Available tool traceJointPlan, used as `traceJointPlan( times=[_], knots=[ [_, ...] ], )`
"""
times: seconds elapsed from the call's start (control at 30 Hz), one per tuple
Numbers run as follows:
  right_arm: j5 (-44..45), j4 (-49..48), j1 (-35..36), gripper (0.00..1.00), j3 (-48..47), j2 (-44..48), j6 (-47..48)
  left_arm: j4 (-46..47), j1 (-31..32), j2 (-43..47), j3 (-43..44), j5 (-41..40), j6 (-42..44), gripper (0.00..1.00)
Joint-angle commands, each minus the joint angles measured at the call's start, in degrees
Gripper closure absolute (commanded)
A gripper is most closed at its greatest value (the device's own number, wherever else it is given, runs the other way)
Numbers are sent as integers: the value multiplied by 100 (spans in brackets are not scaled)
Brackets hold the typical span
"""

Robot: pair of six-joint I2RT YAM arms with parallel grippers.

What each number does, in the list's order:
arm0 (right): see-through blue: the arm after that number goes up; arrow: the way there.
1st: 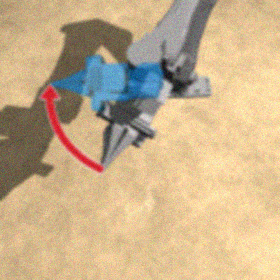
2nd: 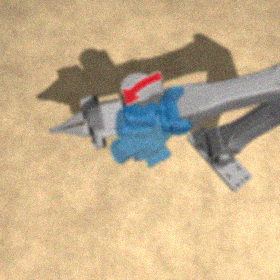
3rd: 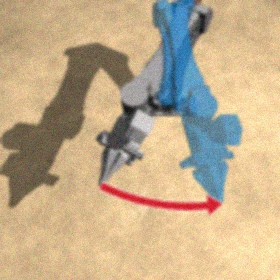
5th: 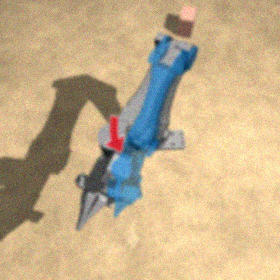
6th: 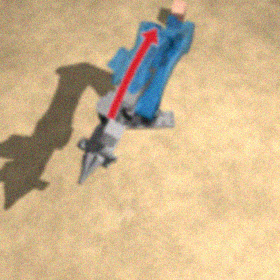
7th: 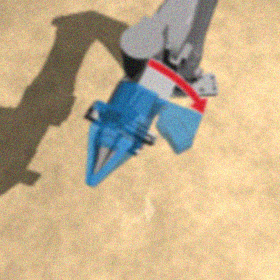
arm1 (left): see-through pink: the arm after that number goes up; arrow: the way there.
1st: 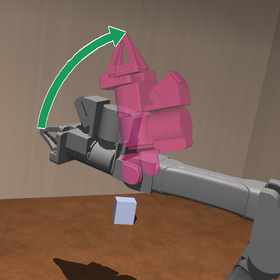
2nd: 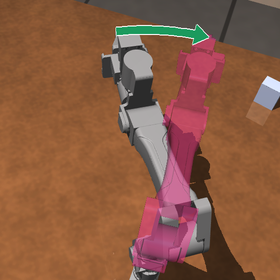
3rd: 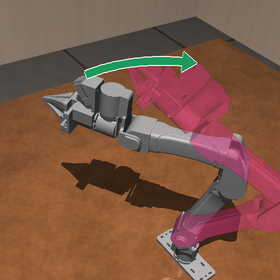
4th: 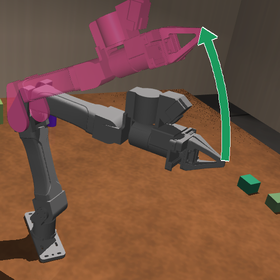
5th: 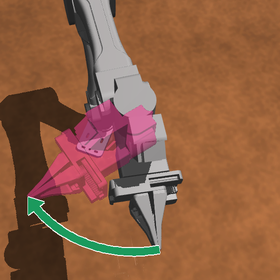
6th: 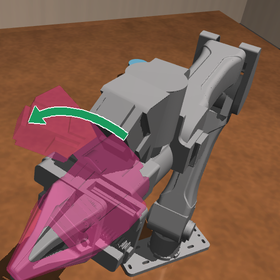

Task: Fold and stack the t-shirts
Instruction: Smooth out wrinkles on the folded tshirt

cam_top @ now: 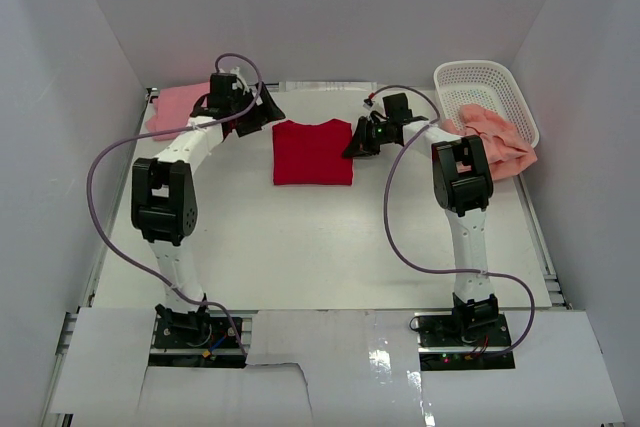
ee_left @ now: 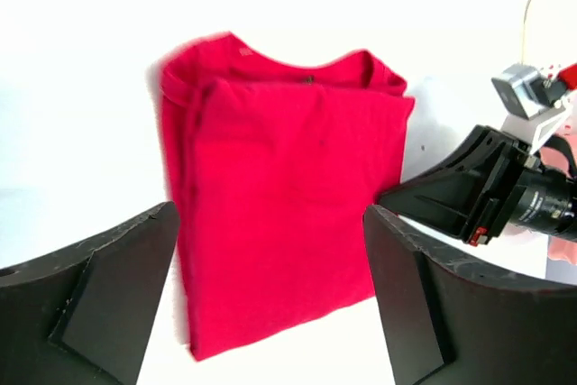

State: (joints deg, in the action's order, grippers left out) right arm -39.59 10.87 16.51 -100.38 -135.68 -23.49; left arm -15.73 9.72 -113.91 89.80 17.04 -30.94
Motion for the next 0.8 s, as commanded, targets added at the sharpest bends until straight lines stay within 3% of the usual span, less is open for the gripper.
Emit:
traceJointPlan(
  times=[0.0, 0.13, 0.27, 0.37, 0.77],
  knots=[
    [-40, 64, -52, 91, 0, 498, 151, -572, -171, -16, 204, -36, 483, 5],
    [13, 73, -52, 83, 176, 884, 169, -581, -224, -333, 170, 89, 694, 7],
    [74, 108, -60, 64, 361, 1507, 204, -379, -233, -641, 143, 475, 765, 12],
    [119, 125, -87, 57, 501, 1973, 230, -177, -233, -791, 99, 757, 791, 12],
    [92, 293, -140, 56, 923, 2748, 424, 26, -233, -1450, 319, 1118, 615, 16]
  ],
)
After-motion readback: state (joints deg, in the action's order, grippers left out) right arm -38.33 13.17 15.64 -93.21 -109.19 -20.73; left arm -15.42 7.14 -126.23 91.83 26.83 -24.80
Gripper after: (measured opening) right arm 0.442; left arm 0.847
